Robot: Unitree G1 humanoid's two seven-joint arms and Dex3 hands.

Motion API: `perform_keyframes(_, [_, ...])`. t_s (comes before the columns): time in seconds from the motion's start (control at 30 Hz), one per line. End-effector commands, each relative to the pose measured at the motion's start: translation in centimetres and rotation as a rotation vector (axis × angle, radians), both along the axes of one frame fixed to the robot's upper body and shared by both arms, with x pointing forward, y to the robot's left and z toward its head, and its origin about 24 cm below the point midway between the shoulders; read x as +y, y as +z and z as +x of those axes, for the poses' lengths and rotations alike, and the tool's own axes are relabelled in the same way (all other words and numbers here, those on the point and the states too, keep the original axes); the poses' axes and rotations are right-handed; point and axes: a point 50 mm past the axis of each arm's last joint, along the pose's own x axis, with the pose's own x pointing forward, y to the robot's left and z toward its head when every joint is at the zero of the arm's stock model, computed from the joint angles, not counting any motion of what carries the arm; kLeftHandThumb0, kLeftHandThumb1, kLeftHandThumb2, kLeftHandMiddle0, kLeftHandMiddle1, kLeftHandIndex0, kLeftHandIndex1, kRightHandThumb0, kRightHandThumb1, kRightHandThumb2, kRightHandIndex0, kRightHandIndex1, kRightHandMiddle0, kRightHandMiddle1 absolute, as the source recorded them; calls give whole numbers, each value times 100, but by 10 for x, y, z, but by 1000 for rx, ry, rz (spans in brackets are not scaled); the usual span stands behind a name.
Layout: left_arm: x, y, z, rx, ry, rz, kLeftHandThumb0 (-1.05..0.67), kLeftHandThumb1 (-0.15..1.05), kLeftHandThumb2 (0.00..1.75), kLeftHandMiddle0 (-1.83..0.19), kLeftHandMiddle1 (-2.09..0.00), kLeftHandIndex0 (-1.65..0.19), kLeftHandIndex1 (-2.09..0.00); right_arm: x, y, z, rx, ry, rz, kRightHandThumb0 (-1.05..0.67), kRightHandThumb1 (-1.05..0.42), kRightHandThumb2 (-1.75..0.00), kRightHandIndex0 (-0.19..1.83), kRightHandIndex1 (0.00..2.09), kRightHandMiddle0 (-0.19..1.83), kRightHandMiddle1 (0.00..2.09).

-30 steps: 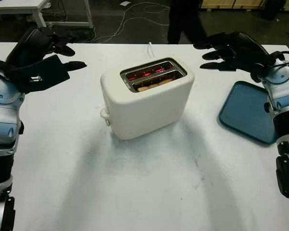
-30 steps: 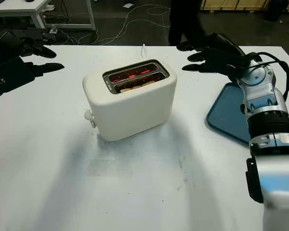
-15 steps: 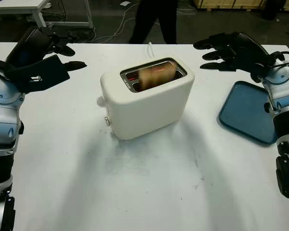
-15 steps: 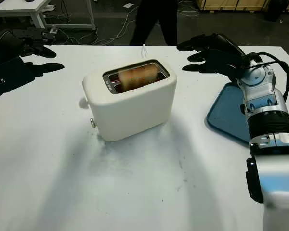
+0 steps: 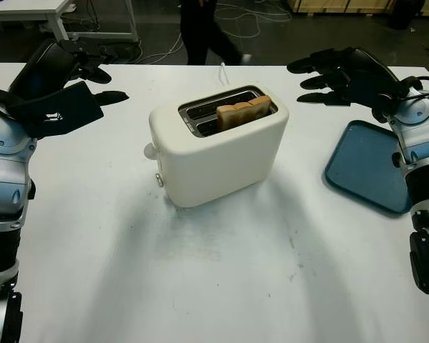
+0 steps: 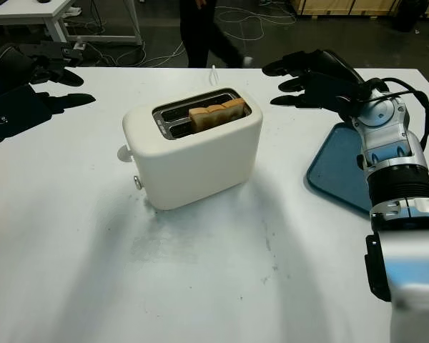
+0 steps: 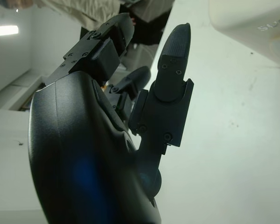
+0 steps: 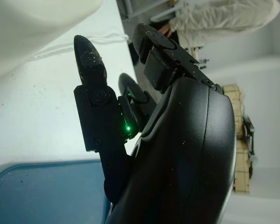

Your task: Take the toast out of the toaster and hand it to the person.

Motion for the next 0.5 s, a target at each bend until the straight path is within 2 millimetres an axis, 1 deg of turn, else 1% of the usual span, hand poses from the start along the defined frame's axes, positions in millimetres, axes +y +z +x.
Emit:
perform_keyframes(0.0, [-2,2,-1,-6,-12,8,-39,87,0,-50,-68,-65,-10,6,13,2,-54,23,38,-44,-81,0,76,1,69,1])
perform_keyframes(0.07, [-2,2,-1,-4,-11,2,-38,87,0,-50,-68,-65,-10,9,23,3,-76,49,55,-42,-79,0,76,1,69,1])
perform_keyframes(0.17, [-2,2,-1,-3,-10,6,-38,87,0,-49,-68,-65,-10,16,40,3,-131,85,33,-39,-75,0,79,2,72,2])
perform_keyframes(0.23, [-2,2,-1,-3,-11,10,-39,87,0,-49,-67,-65,-9,21,51,2,-149,110,35,-44,-73,0,79,2,73,2])
perform_keyframes(0.33, [-2,2,-1,-5,-13,7,-39,87,0,-50,-67,-65,-10,34,68,2,-191,150,-26,-44,-68,0,82,4,76,3])
perform_keyframes(0.47, [-2,2,-1,-4,-10,1,-38,87,0,-50,-67,-65,-9,51,80,1,-242,219,-109,-52,-69,-1,87,6,80,5])
